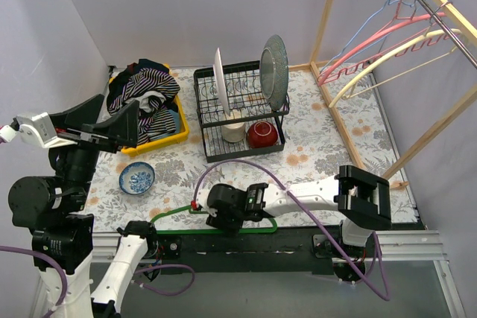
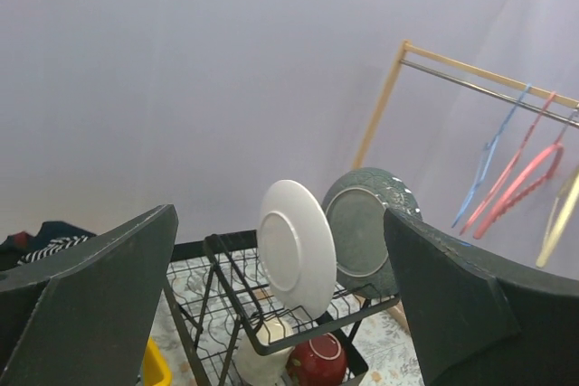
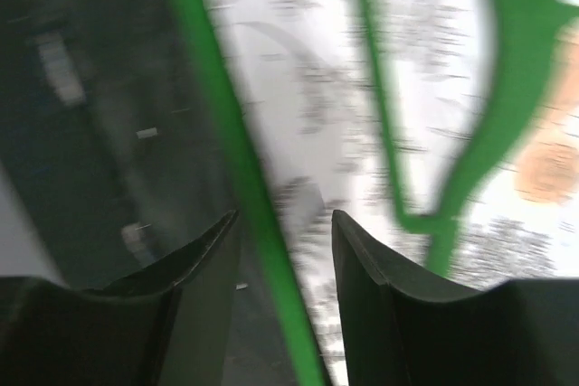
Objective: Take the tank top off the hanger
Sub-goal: Move the hanger to the center of the board.
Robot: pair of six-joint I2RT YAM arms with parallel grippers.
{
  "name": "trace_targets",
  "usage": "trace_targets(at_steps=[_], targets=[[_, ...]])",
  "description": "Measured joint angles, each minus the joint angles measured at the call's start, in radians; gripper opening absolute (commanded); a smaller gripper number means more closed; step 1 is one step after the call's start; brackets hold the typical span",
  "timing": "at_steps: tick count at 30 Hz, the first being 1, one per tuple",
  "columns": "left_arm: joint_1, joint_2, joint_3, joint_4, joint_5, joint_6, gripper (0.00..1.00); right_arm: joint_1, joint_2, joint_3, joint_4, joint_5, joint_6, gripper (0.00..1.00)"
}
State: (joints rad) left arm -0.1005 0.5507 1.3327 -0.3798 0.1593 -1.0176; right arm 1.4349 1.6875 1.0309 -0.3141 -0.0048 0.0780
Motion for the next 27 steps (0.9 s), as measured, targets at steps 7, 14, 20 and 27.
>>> trace_targets(at_steps=[7,14,20,27], targets=[[0.0,0.0,0.0,-0.029,-0.066,0.016,0.98,-0.113,0.011,0.01,0.0,0.098,0.0,0.48],[0.0,0.005,0.0,-0.034,-0.074,0.031,0.98,-0.129,0.011,0.045,-0.051,0.107,-0.038,0.46],[0.0,0.015,0.0,-0.042,-0.08,0.049,0.98,-0.174,-0.021,-0.003,-0.102,0.103,-0.056,0.47],[0.0,0.019,0.0,-0.047,-0.092,0.06,0.98,-0.227,-0.151,-0.145,-0.172,0.083,-0.002,0.5]])
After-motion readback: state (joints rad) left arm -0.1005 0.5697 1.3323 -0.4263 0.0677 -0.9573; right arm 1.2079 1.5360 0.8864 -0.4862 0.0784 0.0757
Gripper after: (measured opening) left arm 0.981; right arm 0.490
